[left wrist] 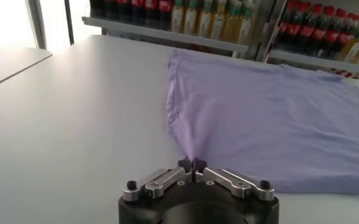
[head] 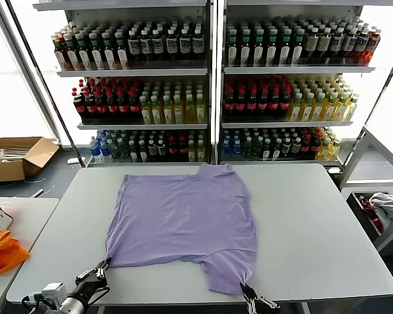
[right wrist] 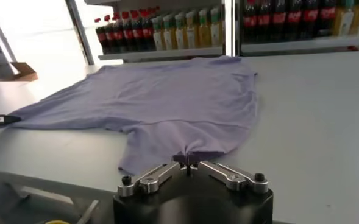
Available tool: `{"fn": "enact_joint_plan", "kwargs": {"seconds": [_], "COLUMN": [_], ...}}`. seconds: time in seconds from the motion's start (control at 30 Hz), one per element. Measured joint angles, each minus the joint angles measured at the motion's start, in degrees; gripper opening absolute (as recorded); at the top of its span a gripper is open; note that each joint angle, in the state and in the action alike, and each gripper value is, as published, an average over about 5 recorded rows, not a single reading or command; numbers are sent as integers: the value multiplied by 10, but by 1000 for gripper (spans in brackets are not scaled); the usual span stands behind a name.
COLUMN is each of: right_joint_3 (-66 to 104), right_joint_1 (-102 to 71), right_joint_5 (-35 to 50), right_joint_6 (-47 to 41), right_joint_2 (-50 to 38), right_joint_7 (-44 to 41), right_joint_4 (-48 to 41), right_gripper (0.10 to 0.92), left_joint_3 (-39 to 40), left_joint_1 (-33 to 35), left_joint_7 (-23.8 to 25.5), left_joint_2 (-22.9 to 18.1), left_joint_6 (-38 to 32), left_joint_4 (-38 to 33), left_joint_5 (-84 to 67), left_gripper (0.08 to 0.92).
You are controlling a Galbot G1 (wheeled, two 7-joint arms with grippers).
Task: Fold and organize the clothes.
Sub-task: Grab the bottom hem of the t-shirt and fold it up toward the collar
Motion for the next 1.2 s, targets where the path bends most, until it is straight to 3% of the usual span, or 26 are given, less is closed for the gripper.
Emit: {"fn": "enact_joint_plan", "kwargs": {"seconds": [0.53, 0.9, 1.2], "right_joint_3": [4, -12, -50], "right_joint_1": [26, 182, 325], "right_joint_5": [27, 76, 85], "right_joint_6": [24, 2, -9], "right_joint_2": [6, -2, 7], "right_joint_7": [1, 36, 50], "right_joint_4": [23, -34, -141], "right_gripper": [107, 107, 107], "left_joint_3": [-17, 6, 39], "left_joint_1": [9, -76, -166], "left_joint_7": [28, 39, 36], "left_joint_2": [24, 66, 83], "left_joint_6": [19, 34, 38], "left_joint_4": [-47, -2, 65], "left_joint_5": [34, 7, -34], "left_gripper": [88, 88, 88]}}
